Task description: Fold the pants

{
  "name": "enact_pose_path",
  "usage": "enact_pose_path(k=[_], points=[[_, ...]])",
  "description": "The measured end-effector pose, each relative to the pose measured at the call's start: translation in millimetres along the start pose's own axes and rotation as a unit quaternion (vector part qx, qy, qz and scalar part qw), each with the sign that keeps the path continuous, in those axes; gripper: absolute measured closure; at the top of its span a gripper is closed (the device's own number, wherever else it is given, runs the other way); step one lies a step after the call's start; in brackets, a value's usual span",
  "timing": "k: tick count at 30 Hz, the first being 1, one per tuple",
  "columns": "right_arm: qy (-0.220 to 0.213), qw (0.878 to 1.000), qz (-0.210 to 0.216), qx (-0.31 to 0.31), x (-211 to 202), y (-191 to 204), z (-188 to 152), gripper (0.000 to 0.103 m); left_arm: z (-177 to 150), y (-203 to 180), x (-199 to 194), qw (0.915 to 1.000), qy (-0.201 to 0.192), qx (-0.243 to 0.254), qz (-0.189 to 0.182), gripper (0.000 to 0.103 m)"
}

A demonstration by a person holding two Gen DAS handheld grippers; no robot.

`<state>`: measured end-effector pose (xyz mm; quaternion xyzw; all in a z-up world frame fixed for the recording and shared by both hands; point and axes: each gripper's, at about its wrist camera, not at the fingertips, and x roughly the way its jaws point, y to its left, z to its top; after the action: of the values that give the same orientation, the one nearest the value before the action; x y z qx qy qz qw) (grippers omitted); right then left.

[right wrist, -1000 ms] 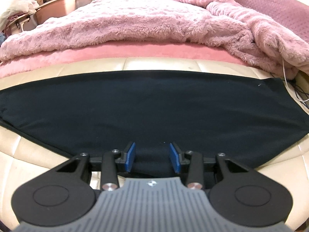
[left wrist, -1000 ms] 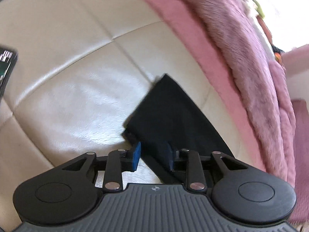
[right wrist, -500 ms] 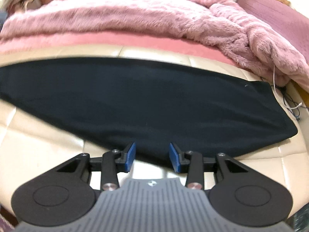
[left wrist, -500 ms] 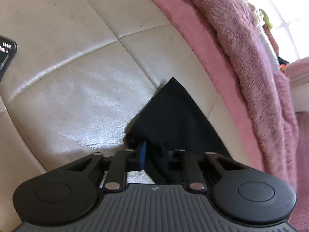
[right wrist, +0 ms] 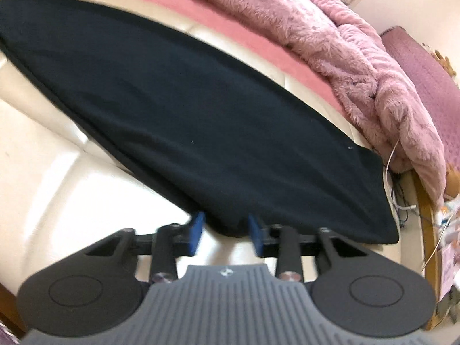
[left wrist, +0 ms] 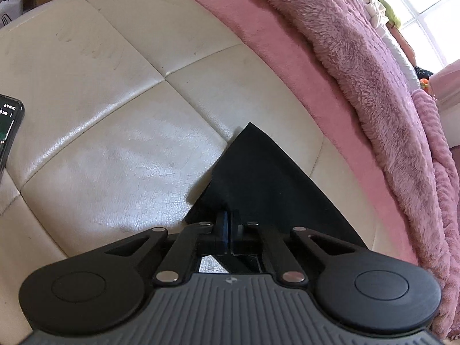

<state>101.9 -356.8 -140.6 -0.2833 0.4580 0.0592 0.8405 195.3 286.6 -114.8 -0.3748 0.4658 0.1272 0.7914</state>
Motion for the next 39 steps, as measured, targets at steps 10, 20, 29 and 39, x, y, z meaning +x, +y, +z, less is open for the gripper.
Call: enact_pose_path(k=[10,20,29,39], points=[[-0.012,0.998,0.015,0.063,-11.8,-37.1,-2.4,0.103,-2.7,2.2,-22.6,0.9991,0.009,0.041,-0.004,0.103],[0.047,0.996,0.04,0.063,15.3,-30.4,-8.1,0.103,-15.1,18.7,-10.6,0.9968,0.048,0.059,0.023,0.098],[0.054,0.991,0.049,0.116,3.8,-48.5,-11.9,0.09,-23.0,15.9,-39.8,0.9989,0.043,0.02,-0.003,0.057],[-0.031,0.973,0.077,0.213,-9.3,-53.5,9.0,0.079,-48.8,27.2,-20.6,0.9948,-0.015,-0.1,-0.016,0.05]])
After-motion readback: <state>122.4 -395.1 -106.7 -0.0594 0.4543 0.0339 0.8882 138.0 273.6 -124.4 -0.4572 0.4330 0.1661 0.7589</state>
